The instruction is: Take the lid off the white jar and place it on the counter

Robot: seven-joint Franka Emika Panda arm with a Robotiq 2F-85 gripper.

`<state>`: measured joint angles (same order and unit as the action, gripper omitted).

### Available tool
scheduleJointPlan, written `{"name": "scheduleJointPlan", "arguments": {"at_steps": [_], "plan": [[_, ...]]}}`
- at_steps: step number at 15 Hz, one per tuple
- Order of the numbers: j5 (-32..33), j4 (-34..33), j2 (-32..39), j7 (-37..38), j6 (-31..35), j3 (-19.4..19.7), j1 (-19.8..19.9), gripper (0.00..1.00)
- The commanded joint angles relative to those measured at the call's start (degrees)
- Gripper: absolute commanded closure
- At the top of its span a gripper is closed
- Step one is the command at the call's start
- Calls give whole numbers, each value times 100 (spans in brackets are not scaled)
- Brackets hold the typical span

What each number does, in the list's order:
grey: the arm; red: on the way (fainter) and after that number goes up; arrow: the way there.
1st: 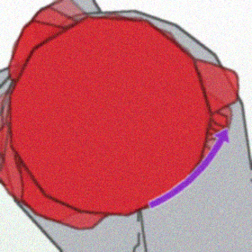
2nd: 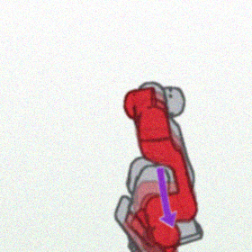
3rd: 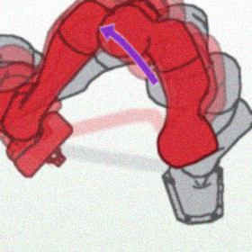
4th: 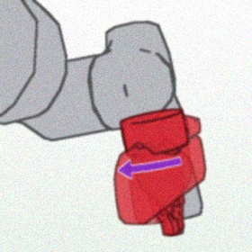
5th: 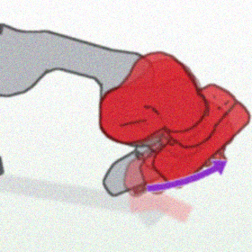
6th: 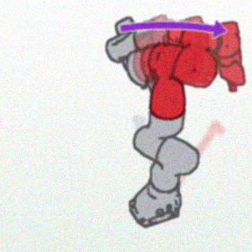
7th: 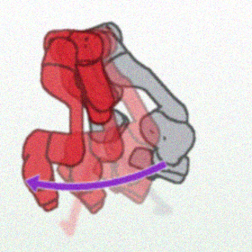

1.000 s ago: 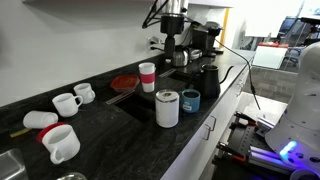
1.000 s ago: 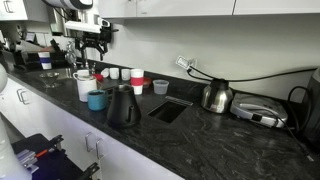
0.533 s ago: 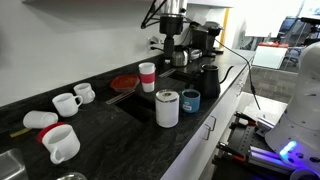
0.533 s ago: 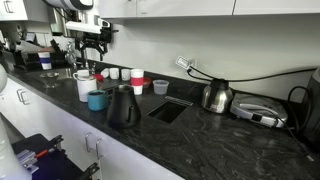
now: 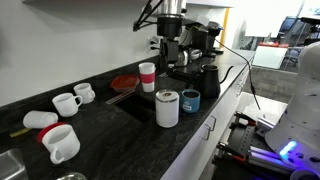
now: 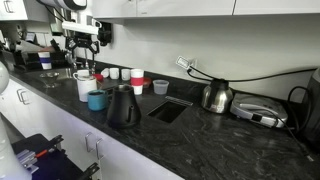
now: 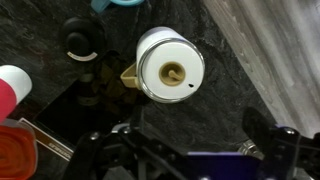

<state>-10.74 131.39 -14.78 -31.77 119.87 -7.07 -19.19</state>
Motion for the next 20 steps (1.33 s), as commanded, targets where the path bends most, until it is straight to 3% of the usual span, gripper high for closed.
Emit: {"name": "scheduleJointPlan", "arguments": {"at_steps": [1, 9, 15, 20], "plan": [[-297, -157, 148, -842, -213, 39, -3, 0], [-258, -66, 109, -602, -87, -36, 107, 0], [55, -245, 335, -1490, -284, -229, -23, 0], [36, -297, 604, -2729, -456, -245, 22, 0]]}}
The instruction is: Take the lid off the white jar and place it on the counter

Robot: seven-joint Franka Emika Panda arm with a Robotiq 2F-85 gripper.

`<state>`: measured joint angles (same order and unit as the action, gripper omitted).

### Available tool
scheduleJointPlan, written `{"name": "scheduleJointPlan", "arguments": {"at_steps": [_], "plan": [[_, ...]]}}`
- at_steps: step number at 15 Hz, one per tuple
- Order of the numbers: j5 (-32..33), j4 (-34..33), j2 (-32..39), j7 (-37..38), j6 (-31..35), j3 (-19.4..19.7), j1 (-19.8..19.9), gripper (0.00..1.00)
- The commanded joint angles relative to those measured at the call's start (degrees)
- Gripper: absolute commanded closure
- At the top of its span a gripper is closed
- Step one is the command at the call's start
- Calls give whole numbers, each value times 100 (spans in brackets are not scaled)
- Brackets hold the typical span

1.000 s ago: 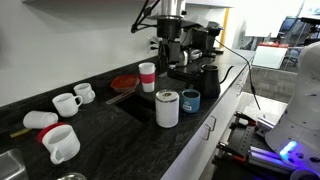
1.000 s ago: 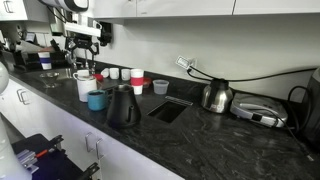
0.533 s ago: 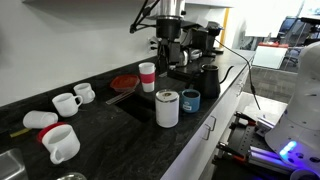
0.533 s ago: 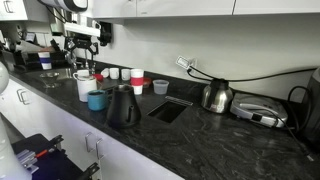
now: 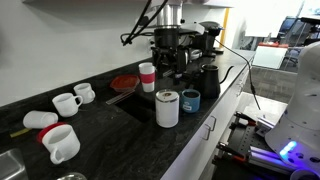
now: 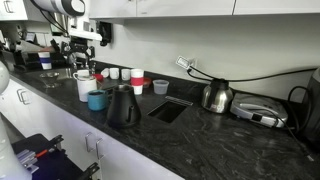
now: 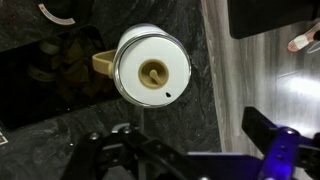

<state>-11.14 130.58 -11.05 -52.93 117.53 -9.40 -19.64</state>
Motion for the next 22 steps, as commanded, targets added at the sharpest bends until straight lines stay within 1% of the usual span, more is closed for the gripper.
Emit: {"name": "scheduleJointPlan", "arguments": {"at_steps": [1, 2, 3, 5, 9, 14, 17, 22], "plan": [[158, -229, 303, -736, -115, -30, 106, 0], [192, -271, 379, -872, -115, -39, 129, 0], [74, -64, 193, -584, -31, -89, 143, 0], [116, -144, 314, -736, -31, -97, 173, 0], [128, -179, 336, -754, -34, -102, 174, 0], [427, -69, 399, -508, 72, -131, 216, 0], [521, -69, 476, -578, 36, -120, 232, 0], [146, -103, 641, -954, -53, -133, 212, 0]]}}
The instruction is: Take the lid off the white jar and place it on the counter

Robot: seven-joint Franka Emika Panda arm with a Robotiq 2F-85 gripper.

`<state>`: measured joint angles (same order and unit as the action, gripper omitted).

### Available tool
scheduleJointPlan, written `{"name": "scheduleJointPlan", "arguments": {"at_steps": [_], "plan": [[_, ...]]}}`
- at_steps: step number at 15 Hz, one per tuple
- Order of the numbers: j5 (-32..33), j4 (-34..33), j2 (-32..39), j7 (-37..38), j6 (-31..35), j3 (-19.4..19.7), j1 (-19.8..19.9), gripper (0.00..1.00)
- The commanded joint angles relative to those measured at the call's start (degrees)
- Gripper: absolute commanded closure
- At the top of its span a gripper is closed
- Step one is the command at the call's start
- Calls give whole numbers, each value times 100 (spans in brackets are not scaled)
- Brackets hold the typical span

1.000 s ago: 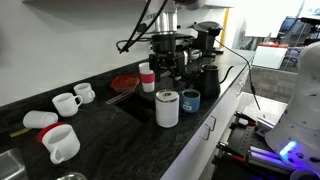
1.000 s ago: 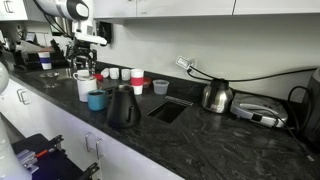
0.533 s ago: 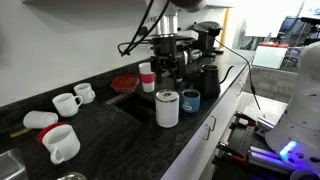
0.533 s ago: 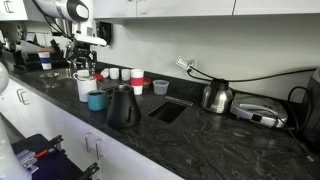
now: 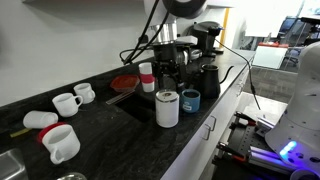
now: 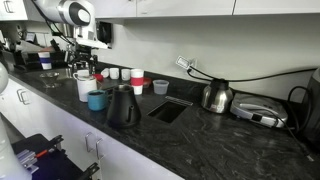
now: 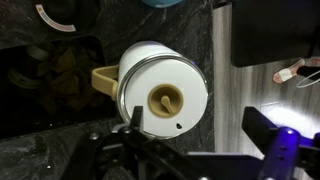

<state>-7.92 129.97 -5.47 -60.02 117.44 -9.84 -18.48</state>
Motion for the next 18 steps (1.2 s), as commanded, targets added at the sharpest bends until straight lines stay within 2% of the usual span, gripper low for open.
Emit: {"name": "scheduleJointPlan", "arguments": {"at_steps": [1, 5, 17, 18], "plan": [[-204, -43, 112, -278, -66, -98, 104, 0], [-586, -107, 277, -520, -245, -87, 143, 0], [-536, -167, 355, -670, -603, -82, 344, 0], [-544, -172, 361, -680, -617, -82, 344, 2]]}}
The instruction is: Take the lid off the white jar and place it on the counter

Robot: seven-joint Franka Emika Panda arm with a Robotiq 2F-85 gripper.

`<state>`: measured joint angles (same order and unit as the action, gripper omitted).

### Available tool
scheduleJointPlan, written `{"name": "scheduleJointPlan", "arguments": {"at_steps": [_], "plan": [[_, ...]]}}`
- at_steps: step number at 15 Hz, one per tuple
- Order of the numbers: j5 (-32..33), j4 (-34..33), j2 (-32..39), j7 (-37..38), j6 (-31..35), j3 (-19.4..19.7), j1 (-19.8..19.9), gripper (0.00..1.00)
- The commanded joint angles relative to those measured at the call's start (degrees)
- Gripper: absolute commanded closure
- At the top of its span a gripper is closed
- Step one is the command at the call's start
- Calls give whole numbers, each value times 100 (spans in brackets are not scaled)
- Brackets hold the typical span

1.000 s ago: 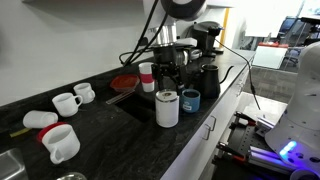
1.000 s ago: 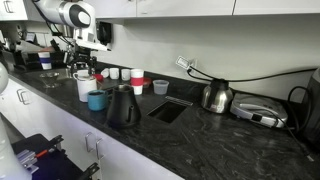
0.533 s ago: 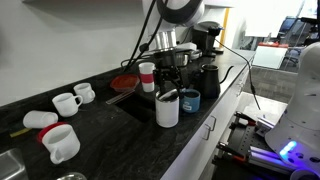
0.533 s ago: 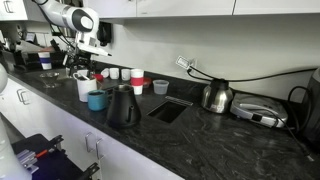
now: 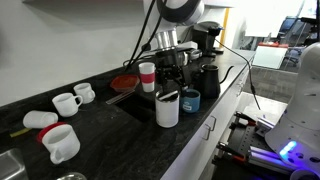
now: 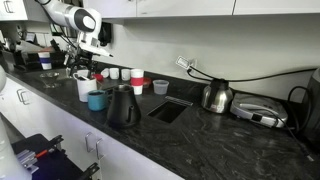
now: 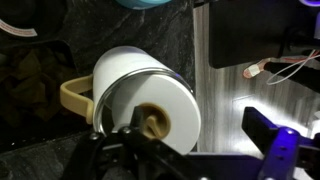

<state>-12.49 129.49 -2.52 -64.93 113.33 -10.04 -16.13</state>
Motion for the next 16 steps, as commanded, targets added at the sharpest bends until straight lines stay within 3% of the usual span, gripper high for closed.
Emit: {"name": "scheduleJointPlan", "arguments": {"at_steps": [1, 2, 3, 4, 10, 16], "plan": [[-86, -130, 74, -199, -218, -63, 107, 6], [-89, -139, 81, -210, -224, -63, 107, 11], [-98, -150, 88, -223, -222, -62, 109, 30], [-117, -155, 90, -229, -213, -60, 112, 40], [-187, -185, 115, -185, -131, -51, 138, 79], [-102, -141, 57, 105, 349, -52, 170, 79]]}}
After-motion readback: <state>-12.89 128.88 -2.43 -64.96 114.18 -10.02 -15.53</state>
